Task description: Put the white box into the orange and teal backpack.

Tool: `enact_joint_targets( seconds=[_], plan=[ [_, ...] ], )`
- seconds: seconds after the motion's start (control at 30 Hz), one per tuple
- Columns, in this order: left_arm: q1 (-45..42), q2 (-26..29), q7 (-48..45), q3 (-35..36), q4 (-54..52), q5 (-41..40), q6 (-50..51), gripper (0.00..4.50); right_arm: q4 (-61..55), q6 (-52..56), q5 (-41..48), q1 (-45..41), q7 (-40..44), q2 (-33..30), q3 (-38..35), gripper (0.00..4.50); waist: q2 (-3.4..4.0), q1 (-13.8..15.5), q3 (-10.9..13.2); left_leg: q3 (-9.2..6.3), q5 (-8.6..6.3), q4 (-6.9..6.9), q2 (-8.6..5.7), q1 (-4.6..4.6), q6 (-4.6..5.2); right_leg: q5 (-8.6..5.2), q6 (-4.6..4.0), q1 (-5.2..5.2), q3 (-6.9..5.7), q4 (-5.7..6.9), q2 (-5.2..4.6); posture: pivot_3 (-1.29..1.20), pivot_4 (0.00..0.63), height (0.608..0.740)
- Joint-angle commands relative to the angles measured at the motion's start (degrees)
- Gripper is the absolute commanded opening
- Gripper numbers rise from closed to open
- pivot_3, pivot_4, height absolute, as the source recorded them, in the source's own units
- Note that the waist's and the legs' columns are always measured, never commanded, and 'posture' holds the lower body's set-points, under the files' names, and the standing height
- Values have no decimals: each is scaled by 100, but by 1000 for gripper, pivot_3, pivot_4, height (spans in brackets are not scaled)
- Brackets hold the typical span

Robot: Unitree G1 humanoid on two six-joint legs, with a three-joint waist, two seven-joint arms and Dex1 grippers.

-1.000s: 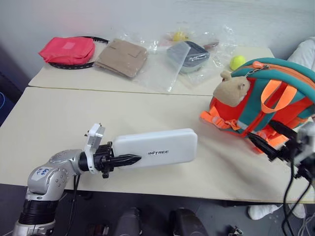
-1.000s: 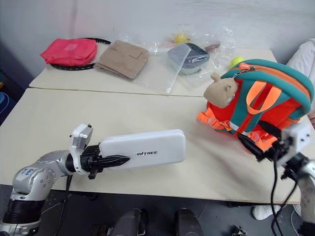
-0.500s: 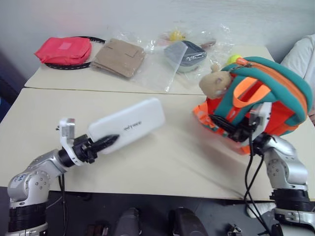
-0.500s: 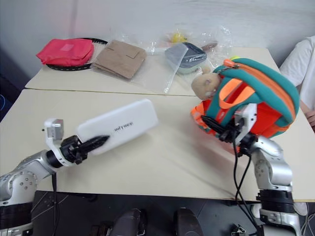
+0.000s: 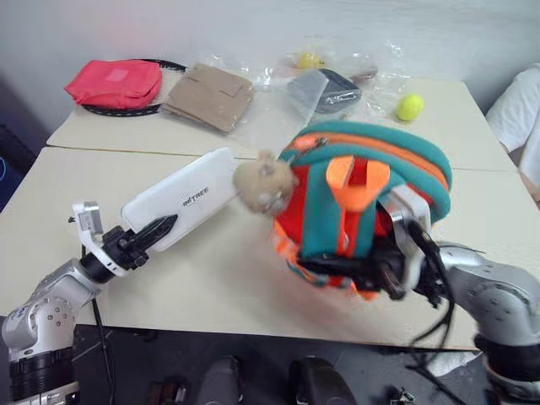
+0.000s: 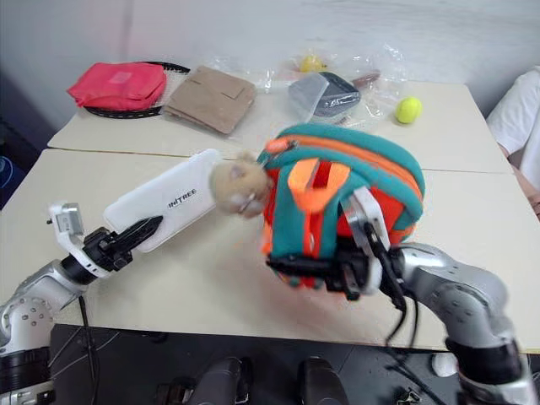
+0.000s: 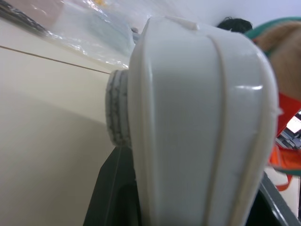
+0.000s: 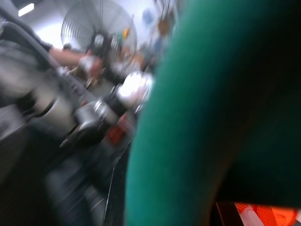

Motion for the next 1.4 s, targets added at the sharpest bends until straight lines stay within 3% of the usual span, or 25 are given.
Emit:
enact_joint_targets(
  seconds=[0.03,0.2,0.37,0.63,0.73,1.0,1.17,1.27,1.4],
  plan=[
    [47,-27,-29,392,-641,-486,-169,1316,96,-3,-80,207,315,-388,-314,11,-1,0,0,0,0,2,-1,-1,1,0,0,0,0,1,-1,0,150,740],
    [234,48,-2,657,-1512,-1219,-11,1316,618,-423,-900,286,577,-634,-336,11,-6,-12,0,1,1,2,0,2,-2,0,0,1,1,5,1,0,150,740],
    [1,172,72,352,-1997,-1443,-1,1316,716,-539,-1096,187,661,-540,-273,11,-5,5,1,0,5,2,0,3,-6,0,0,2,0,8,5,0,150,740],
    [-243,409,-586,-487,-1794,-621,-473,1316,773,-622,-1348,147,782,-372,-95,11,-5,5,1,2,7,3,-1,2,-11,0,0,3,0,6,7,0,150,740],
    [-395,666,-1184,-1081,-1360,167,-911,1316,783,-624,-1403,150,816,-312,-36,11,-5,7,1,3,7,2,-1,5,-11,0,0,4,1,7,7,0,150,740],
    [-1885,1057,-2157,-2632,-37,2014,-2087,1316,792,-631,-1563,105,918,-262,45,11,-6,31,1,4,7,1,-2,2,-9,0,0,4,0,1,6,0,150,740],
    [-3357,406,-1918,-3471,694,2719,-2130,1316,793,-643,-1602,75,953,-221,85,11,-6,118,1,4,7,11,-4,1,-7,1,2,5,-1,7,6,0,150,740],
    [-4289,-210,-1171,-4208,1512,3836,-2153,1316,764,-658,-1639,42,964,-193,149,11,-8,163,2,4,9,28,-3,-6,-11,2,4,4,-1,12,9,0,150,740],
    [-4693,-960,-1398,-4529,2234,4061,-2878,1316,745,-672,-1669,2,900,-145,193,11,-7,140,2,9,8,54,-3,-16,-9,7,13,4,3,11,10,0,150,740]
  ],
)
